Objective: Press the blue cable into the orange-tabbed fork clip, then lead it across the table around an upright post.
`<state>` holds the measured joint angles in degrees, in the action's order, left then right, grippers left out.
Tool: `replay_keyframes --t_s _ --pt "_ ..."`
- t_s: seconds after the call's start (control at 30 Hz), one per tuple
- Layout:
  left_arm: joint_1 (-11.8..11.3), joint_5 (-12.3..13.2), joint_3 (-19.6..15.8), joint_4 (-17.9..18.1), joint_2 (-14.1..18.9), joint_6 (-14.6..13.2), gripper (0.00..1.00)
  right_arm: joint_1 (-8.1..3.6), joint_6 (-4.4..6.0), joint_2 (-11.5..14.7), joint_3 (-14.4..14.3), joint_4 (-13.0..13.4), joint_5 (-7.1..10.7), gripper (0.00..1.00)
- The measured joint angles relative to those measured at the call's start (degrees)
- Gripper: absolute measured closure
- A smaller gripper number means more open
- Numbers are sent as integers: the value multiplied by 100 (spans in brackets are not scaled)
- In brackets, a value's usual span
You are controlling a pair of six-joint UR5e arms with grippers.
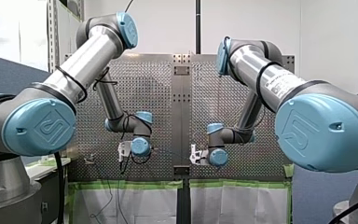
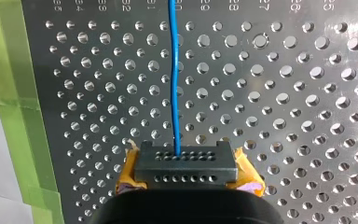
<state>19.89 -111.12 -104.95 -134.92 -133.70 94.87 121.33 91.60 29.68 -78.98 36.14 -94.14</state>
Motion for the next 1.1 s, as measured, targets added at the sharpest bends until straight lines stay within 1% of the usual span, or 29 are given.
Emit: replay_keyframes --t_s 0.17,0.6,0.8,0.83,0.87,0.9,0.93,0.97,1.0,1.03,1.07,1.1 --pt "-19 -90 1 6 -1 -15 0 -1 0 0 0 1 2 100" --pt "0 -133 50 8 -2 -27 0 -6 -1 -2 0 1 5 100" --pt "28 -228 54 9 -1 -161 0 -6 -12 -1 0 -5 9 100" --pt "31 -259 54 9 -2 -185 13 -6 -14 -2 0 -6 9 100" --pt "31 -286 54 9 -1 -198 22 -6 -15 -1 0 -9 9 100" --pt "32 -310 55 9 0 -209 22 -7 -15 -1 0 -12 8 100" --pt "32 -336 55 9 -1 -221 32 -7 -16 -1 0 -15 9 100" --pt "33 -349 55 9 -1 -227 48 -7 -17 -1 0 -18 9 100" --pt "33 -358 55 9 -1 -232 48 -7 -17 -1 0 -21 9 100" --pt "34 -360 57 9 -1 -236 58 -7 -17 -1 -1 -23 9 100" --pt "37 -353 61 9 -1 -238 73 -7 -18 -2 -1 -24 9 100" --pt "39 -336 67 8 -1 -239 73 -5 -19 -2 -1 -25 9 100"
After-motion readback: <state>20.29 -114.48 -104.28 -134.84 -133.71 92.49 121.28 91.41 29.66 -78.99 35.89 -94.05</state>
